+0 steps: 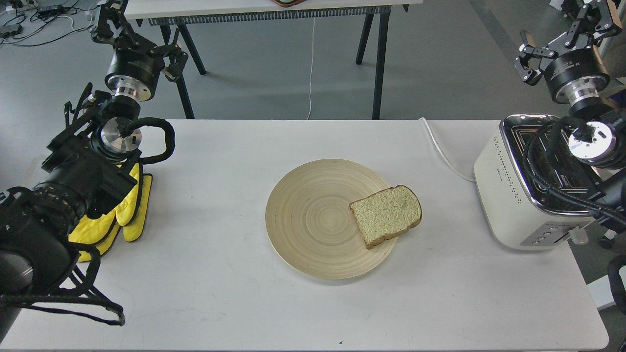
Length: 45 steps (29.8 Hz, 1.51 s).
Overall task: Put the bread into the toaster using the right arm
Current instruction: 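Move the right gripper from above the toaster down toward the bread slice, then grasp the bread slice on the plate with the right gripper and lift it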
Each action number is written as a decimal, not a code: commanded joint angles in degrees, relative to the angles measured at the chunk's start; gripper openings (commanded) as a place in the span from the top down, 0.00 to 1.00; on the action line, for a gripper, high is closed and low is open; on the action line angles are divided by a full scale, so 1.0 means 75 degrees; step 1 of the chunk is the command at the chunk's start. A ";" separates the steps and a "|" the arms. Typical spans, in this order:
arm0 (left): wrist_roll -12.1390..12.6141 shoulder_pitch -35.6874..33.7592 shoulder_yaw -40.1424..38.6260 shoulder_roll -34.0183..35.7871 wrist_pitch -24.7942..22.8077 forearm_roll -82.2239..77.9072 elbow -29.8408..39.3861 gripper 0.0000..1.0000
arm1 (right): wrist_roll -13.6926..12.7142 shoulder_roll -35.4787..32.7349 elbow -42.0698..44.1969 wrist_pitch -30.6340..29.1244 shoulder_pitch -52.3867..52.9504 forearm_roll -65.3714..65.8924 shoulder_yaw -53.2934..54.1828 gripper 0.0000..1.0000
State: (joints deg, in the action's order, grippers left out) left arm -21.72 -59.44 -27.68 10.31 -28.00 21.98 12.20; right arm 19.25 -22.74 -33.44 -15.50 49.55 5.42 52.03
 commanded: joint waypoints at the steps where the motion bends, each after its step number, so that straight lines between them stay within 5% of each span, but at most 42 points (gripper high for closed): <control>1: 0.0002 -0.0008 0.0012 0.0031 0.0000 0.0011 -0.0009 0.00 | 0.0000 0.0114 -0.0076 0.0004 0.0002 -0.0008 -0.0105 0.02; 10: 0.0002 -0.0008 0.0012 0.0067 0.0000 0.0011 -0.0021 0.00 | 0.0047 -0.0458 -0.1655 0.0273 -0.0161 0.0353 -0.1346 0.02; 23: 0.0002 -0.0020 0.0012 0.0055 0.0000 0.0011 -0.0021 0.00 | 0.0082 -0.1855 -0.4493 0.2733 -0.1344 0.5016 -0.3456 0.02; 32: -0.0010 -0.0020 0.0012 0.0032 0.0000 0.0011 -0.0021 0.00 | 0.0106 -0.1785 -0.4436 0.3332 -0.1837 0.5804 -0.4581 0.04; 45: -0.0010 -0.0020 0.0000 0.0020 0.0000 0.0011 -0.0021 0.00 | 0.0094 -0.1094 -0.3604 0.3368 -0.2119 0.5804 -0.5554 0.24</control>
State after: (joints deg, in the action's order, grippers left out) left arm -21.80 -59.60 -27.61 10.49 -28.00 22.06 12.04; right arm 19.95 -32.25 -60.76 9.77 33.67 48.97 11.74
